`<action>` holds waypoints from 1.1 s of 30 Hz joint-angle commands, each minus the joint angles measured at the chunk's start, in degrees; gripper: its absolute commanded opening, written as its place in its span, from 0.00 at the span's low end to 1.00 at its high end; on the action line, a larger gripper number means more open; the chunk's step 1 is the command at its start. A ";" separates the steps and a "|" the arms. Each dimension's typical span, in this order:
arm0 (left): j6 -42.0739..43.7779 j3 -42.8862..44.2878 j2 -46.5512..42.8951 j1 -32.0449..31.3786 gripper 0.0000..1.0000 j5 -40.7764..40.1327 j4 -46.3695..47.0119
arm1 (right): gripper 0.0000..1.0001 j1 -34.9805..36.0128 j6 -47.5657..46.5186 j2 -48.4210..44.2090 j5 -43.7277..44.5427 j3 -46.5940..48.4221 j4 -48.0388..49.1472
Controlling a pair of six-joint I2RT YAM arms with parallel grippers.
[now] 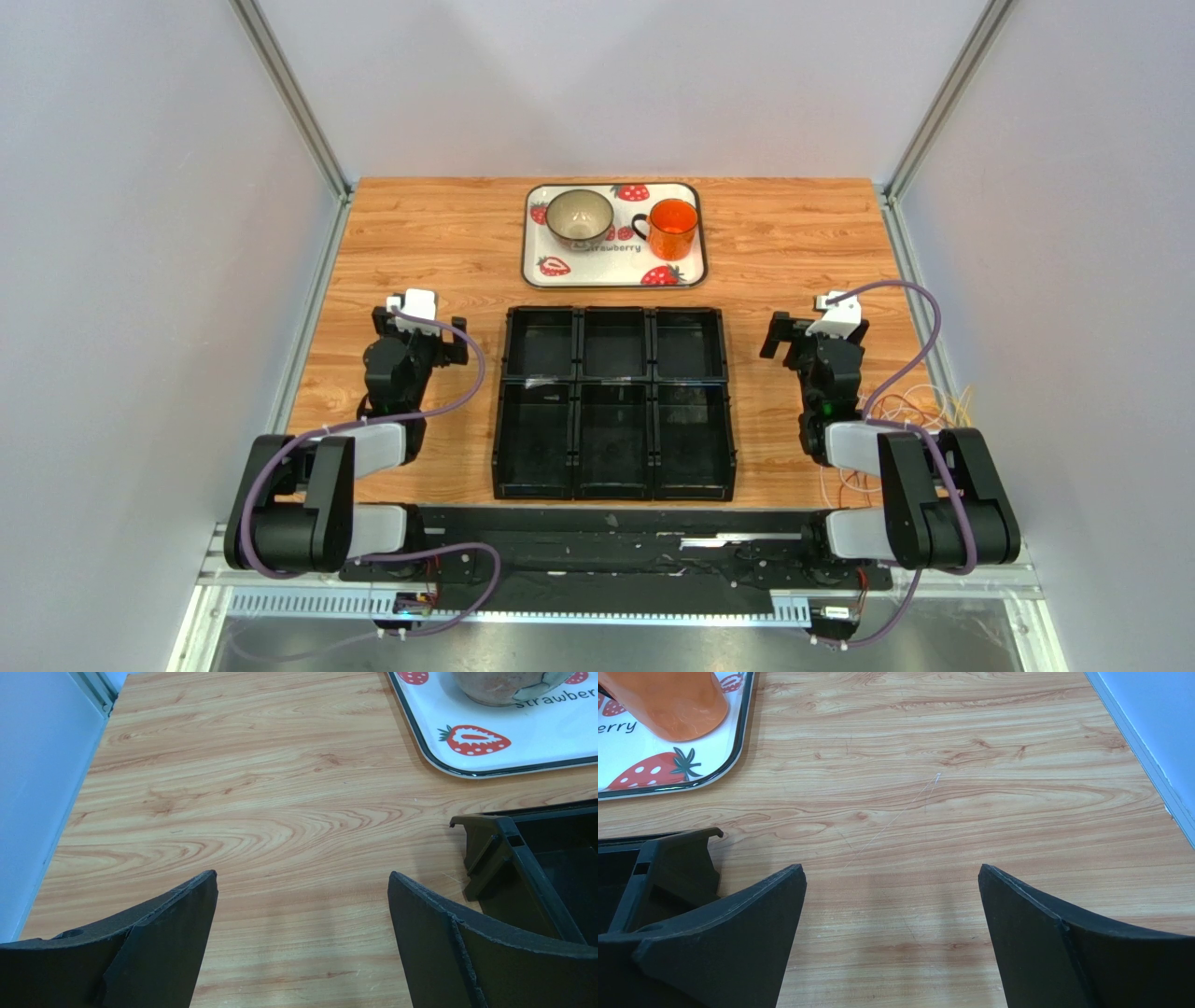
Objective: Untangle the cables
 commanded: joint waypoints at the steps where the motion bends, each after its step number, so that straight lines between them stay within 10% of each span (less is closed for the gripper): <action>1: -0.91 1.60 -0.06 0.20 0.99 0.46 2.36 | 1.00 -0.21 -0.81 0.15 1.03 0.13 1.59; 7: -0.91 1.69 -0.06 0.20 0.99 0.46 2.45 | 1.00 0.57 -0.63 -4.22 4.28 4.06 -2.76; 11: -0.83 1.69 -0.14 0.20 0.99 0.55 2.45 | 1.00 0.67 4.27 -12.85 -0.27 25.57 -47.14; 16: -0.91 1.60 -0.15 0.20 0.99 0.38 2.36 | 0.99 -0.29 31.57 -9.00 3.12 46.87 -76.06; 19: -1.00 1.69 0.03 0.20 0.99 0.38 2.45 | 0.79 -0.04 27.22 -2.51 -12.67 55.39 -90.52; 33: -1.00 1.60 -0.14 0.20 0.99 0.38 2.36 | 0.78 5.76 26.17 -15.47 -10.58 46.90 -94.30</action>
